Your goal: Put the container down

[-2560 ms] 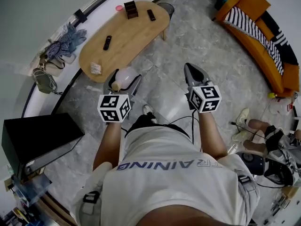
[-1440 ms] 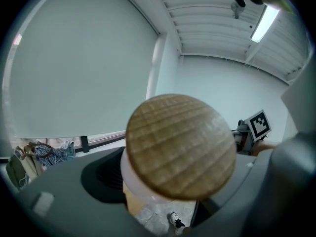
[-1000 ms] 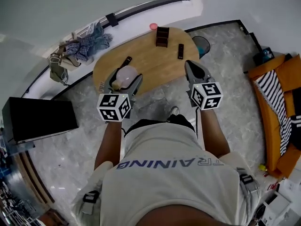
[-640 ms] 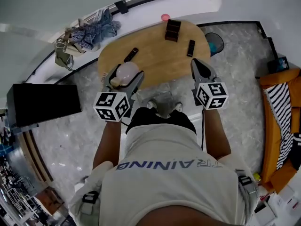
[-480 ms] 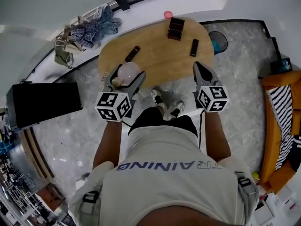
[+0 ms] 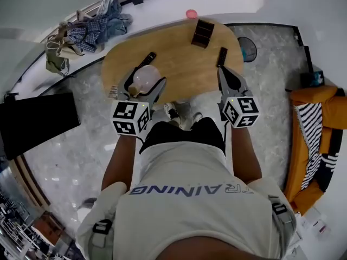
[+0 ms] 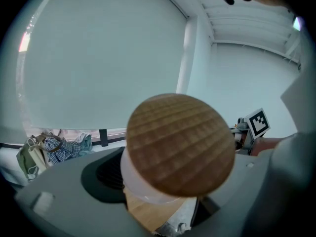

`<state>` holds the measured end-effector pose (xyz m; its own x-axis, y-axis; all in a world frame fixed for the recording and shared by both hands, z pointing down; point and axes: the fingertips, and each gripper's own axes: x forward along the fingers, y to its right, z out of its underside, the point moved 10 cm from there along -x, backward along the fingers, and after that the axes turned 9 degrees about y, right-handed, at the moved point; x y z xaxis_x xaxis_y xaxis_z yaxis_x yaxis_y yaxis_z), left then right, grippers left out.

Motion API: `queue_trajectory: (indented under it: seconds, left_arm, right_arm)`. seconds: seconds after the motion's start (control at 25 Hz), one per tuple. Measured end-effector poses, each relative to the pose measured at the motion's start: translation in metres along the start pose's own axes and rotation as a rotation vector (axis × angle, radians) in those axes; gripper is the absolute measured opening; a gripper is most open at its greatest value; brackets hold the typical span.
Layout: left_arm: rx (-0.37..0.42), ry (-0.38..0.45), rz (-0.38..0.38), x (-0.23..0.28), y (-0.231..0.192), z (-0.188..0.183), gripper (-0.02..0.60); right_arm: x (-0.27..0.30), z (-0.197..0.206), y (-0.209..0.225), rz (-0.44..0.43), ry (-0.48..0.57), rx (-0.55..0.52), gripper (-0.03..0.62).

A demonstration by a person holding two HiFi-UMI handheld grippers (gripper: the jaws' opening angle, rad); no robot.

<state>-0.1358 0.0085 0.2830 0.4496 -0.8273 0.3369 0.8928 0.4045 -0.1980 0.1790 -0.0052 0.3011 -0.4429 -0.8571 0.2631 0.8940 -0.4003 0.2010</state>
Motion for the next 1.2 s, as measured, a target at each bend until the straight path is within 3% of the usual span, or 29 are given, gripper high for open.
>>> queue_trajectory:
  seconds: [0.28,0.52,0.88,1.2]
  left_arm:
    - [-0.047,-0.037,-0.081,-0.014,-0.017,0.027,0.400]
    - [-0.082,-0.126,-0.110,0.006,-0.027,0.071,0.400]
    - [0.028,-0.254,-0.061,0.095,-0.036,0.152,0.400]
    - [0.070,-0.359,-0.006,0.193,-0.032,0.237,0.400]
  right_arm:
    - [0.032,0.006,-0.016,-0.091,-0.070,-0.044,0.015]
    - [0.055,0.024,-0.009,-0.123,-0.129,-0.039,0.015]
    - [0.052,0.093,0.033,-0.035,-0.244,0.024,0.015]
    - [0.043,0.155,0.066,0.026,-0.326,0.088,0.015]
